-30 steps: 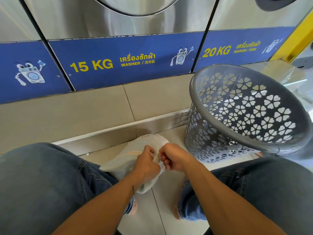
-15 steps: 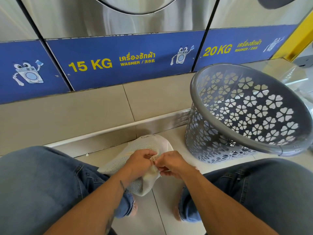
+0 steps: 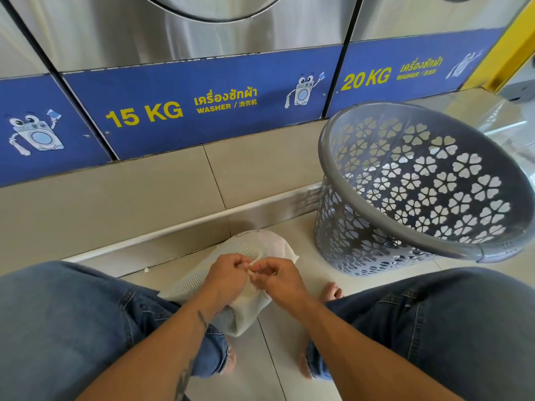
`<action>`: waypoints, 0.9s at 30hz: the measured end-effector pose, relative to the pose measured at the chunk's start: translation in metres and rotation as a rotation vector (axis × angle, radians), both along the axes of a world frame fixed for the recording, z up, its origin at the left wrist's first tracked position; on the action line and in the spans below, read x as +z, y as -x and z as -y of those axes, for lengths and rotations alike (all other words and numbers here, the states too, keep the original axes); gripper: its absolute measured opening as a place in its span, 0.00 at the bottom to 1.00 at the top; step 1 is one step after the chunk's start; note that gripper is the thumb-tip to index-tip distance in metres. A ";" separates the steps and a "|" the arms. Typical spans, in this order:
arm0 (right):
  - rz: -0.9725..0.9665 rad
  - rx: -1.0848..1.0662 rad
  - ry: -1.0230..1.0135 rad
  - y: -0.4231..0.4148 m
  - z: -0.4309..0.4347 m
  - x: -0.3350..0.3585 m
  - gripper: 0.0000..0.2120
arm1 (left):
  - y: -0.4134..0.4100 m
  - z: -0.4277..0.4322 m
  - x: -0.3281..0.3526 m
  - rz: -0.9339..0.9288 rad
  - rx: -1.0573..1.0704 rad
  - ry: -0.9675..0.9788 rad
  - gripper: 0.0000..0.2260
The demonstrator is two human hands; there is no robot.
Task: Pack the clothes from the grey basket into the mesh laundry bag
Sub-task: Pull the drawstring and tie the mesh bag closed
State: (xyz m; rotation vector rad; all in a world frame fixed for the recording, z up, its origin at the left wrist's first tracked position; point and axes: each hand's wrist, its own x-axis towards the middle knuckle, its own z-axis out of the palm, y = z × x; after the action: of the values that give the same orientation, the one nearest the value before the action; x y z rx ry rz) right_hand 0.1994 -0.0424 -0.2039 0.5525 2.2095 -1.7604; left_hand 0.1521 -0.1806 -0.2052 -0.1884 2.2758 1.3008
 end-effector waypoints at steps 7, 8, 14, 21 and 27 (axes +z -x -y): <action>-0.010 0.096 -0.100 0.000 -0.002 -0.005 0.08 | 0.001 0.002 -0.001 0.012 0.003 0.015 0.11; -0.012 0.110 -0.120 0.000 -0.002 -0.006 0.08 | 0.001 0.002 -0.002 0.011 -0.002 0.019 0.10; -0.006 0.157 -0.165 0.002 -0.005 -0.004 0.07 | 0.001 0.001 -0.002 0.007 0.029 0.027 0.06; -0.015 0.156 -0.189 0.004 -0.012 0.002 0.07 | -0.001 -0.001 0.001 0.016 0.028 0.011 0.03; -0.027 0.127 -0.232 0.005 -0.012 0.004 0.09 | 0.001 0.002 0.016 0.231 0.035 -0.159 0.06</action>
State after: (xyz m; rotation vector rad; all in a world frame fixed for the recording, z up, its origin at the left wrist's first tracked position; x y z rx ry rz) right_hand 0.1944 -0.0304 -0.2003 0.4268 2.4270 -1.4689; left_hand 0.1515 -0.1824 -0.1896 -0.3071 1.9755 1.3946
